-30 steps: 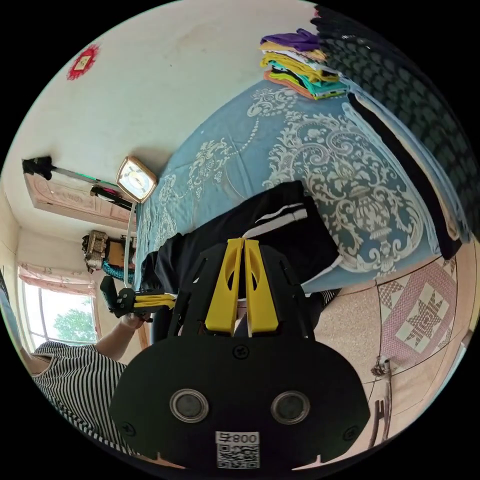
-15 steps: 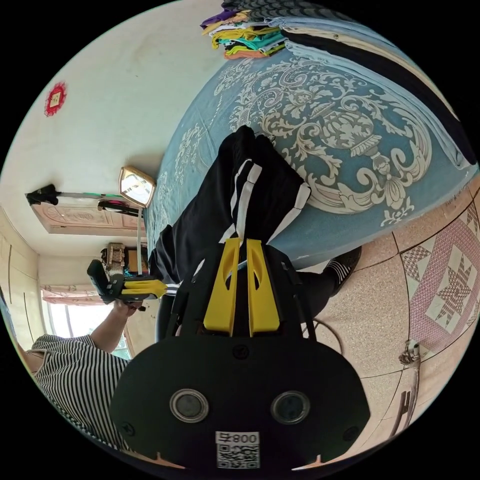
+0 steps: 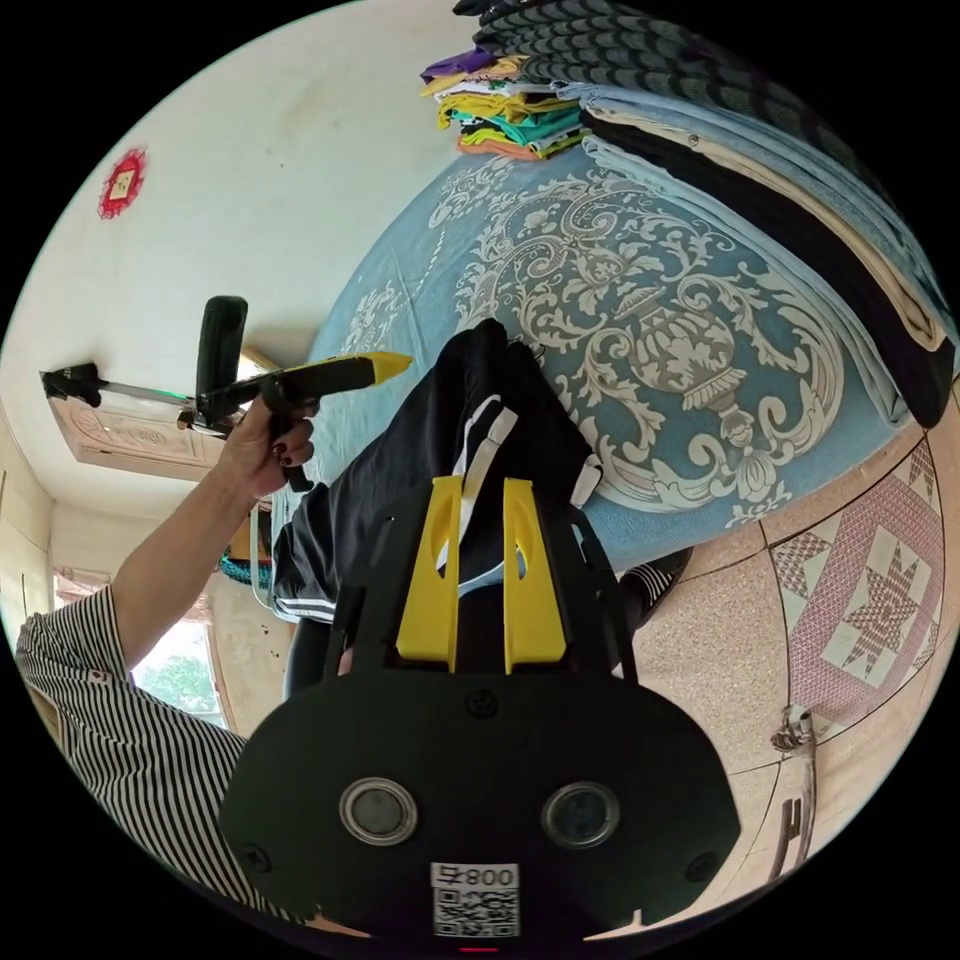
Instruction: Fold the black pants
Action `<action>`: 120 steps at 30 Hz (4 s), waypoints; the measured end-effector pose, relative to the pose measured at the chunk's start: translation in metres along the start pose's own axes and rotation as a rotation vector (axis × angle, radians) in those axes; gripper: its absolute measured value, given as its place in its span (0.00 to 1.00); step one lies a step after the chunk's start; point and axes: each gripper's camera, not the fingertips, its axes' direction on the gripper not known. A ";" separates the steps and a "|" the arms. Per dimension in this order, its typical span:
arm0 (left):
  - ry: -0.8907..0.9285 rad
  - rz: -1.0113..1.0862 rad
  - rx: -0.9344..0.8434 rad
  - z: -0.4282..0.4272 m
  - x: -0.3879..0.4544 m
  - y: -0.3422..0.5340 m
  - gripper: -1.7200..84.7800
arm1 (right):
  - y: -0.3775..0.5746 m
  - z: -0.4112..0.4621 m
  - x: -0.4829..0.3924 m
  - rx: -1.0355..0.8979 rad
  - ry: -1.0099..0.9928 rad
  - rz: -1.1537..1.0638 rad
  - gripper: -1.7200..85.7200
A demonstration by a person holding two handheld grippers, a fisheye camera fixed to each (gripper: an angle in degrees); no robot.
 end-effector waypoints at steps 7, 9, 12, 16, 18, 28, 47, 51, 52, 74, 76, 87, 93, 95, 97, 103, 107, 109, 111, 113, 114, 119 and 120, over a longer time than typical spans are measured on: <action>-0.017 0.009 -0.063 0.018 -0.006 -0.018 0.04 | 0.006 0.003 0.007 -0.019 0.004 -0.033 0.05; -0.022 0.026 -0.018 0.008 -0.003 -0.015 0.03 | 0.010 0.001 0.005 -0.007 0.013 -0.050 0.04; -0.010 0.054 0.042 -0.010 0.004 -0.012 0.03 | 0.013 0.000 0.000 0.008 0.003 -0.081 0.03; -0.001 0.105 0.086 -0.030 0.016 -0.007 0.03 | 0.020 -0.006 -0.014 0.026 0.037 -0.149 0.03; -0.001 0.123 0.091 -0.035 0.020 -0.006 0.03 | 0.025 -0.010 -0.016 0.046 0.045 -0.161 0.03; -0.072 0.093 -0.070 -0.007 0.015 0.007 0.03 | 0.035 0.025 0.006 -0.006 0.037 -0.054 0.03; -0.188 -0.435 0.277 -0.206 -0.079 0.329 0.11 | 0.012 0.048 -0.088 0.040 0.041 -0.124 0.03; -0.233 -0.529 0.239 -0.227 -0.110 0.388 0.11 | -0.001 0.070 -0.137 0.034 0.055 -0.181 0.03; -0.228 -0.533 0.209 -0.228 -0.118 0.398 0.11 | -0.003 0.076 -0.150 0.030 0.074 -0.184 0.02; -0.222 -0.451 0.340 -0.287 -0.033 0.612 0.05 | -0.041 0.377 -0.464 -0.695 -0.162 -0.832 0.03; -0.219 -0.456 0.356 -0.296 -0.029 0.626 0.06 | -0.028 0.382 -0.477 -0.673 -0.152 -0.849 0.03; -0.311 -0.520 0.237 -0.320 -0.027 0.660 0.06 | 0.004 0.412 -0.545 -0.686 -0.121 -0.907 0.02; -0.314 -0.590 0.245 -0.337 -0.012 0.715 0.03 | 0.001 0.424 -0.576 -0.685 -0.138 -0.895 0.03; -0.311 -0.626 0.266 -0.345 -0.007 0.737 0.02 | -0.004 0.422 -0.589 -0.643 -0.135 -0.896 0.03; -0.305 -0.648 0.276 -0.351 -0.005 0.753 0.02 | -0.010 0.420 -0.609 -0.581 -0.131 -0.923 0.05; -0.261 -0.679 0.378 -0.376 0.006 0.800 0.02 | -0.003 0.443 -0.670 -0.548 -0.079 -1.117 0.09; -0.239 -0.679 0.429 -0.392 0.014 0.827 0.02 | 0.010 0.459 -0.700 -0.529 -0.017 -1.242 0.09; -0.233 -0.677 0.438 -0.396 0.016 0.838 0.02 | 0.015 0.472 -0.715 -0.534 0.025 -1.290 0.10; -0.228 -0.677 0.446 -0.400 0.018 0.848 0.02 | 0.017 0.479 -0.725 -0.526 0.053 -1.305 0.09; -0.221 -0.676 0.468 -0.407 0.020 0.862 0.02 | 0.016 0.482 -0.735 -0.502 0.074 -1.316 0.08; -0.218 -0.677 0.478 -0.409 0.021 0.865 0.02 | 0.015 0.484 -0.742 -0.489 0.085 -1.329 0.07; -0.208 -0.661 0.571 -0.429 0.022 0.893 0.02 | -0.004 0.482 -0.773 -0.417 0.104 -1.376 0.03; -0.207 -0.656 0.581 -0.431 0.022 0.895 0.02 | -0.014 0.480 -0.782 -0.399 0.100 -1.380 0.03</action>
